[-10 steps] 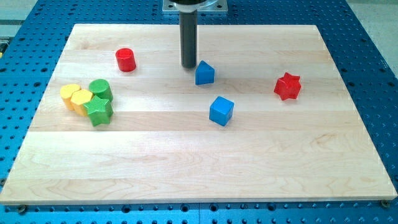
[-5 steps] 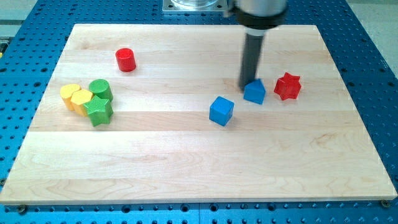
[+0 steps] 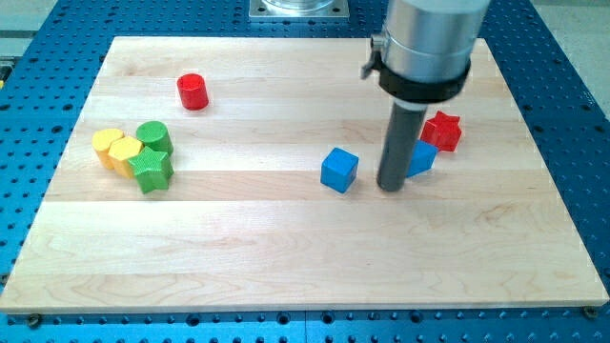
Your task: Form a group of blue blocks and red star
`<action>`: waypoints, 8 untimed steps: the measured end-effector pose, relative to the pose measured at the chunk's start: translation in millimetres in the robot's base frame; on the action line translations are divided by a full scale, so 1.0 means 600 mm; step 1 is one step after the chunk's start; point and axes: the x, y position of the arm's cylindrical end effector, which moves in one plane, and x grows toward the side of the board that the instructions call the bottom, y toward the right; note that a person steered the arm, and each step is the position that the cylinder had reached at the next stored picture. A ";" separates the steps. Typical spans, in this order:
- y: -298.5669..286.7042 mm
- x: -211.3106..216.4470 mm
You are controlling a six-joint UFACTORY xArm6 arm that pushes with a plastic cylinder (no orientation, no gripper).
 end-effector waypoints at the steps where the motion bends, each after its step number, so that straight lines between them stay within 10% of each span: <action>1: 0.039 -0.040; 4: -0.147 0.039; 6: -0.063 -0.052; 8: -0.182 -0.071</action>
